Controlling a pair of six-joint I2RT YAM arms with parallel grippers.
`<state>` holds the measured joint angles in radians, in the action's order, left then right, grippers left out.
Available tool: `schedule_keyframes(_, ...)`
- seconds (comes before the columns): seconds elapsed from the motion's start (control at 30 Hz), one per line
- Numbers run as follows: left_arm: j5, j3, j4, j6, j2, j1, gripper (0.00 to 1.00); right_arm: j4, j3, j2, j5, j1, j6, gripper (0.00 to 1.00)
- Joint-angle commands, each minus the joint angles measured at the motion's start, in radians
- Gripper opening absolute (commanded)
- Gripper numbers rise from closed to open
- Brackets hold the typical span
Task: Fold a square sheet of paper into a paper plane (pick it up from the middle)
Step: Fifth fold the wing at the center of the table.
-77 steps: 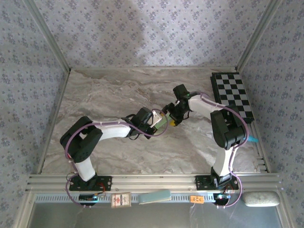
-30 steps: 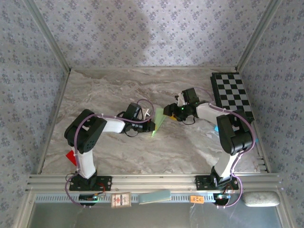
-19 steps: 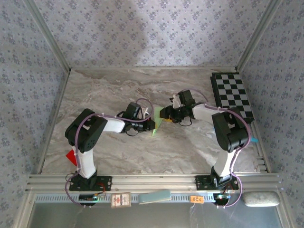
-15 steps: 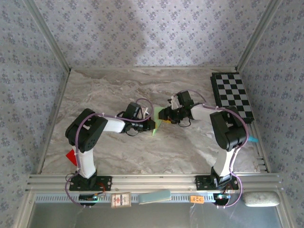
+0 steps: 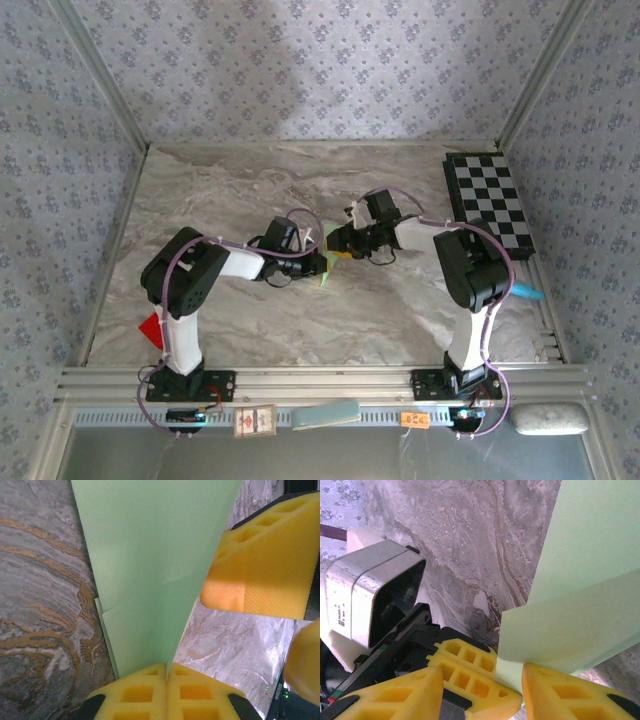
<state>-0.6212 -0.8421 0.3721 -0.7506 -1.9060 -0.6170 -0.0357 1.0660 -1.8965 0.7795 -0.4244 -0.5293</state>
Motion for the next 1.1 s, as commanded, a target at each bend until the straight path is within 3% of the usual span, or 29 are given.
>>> schedule_keyframes(0.0,-0.013,0.016,0.014,0.005,-0.02,0.005,0.0,-0.003,0.033,-0.025,0.018,-0.008,0.026,0.47)
schedule_keyframes(0.73,0.01,0.03,0.011,-0.007,-0.022,0.003,0.12,-0.037,0.094,-0.101,0.001,-0.024,0.038,0.45)
schedule_keyframes(1.07,0.028,0.034,-0.007,-0.025,-0.031,0.004,0.06,-0.035,0.095,-0.094,0.006,-0.021,0.04,0.44)
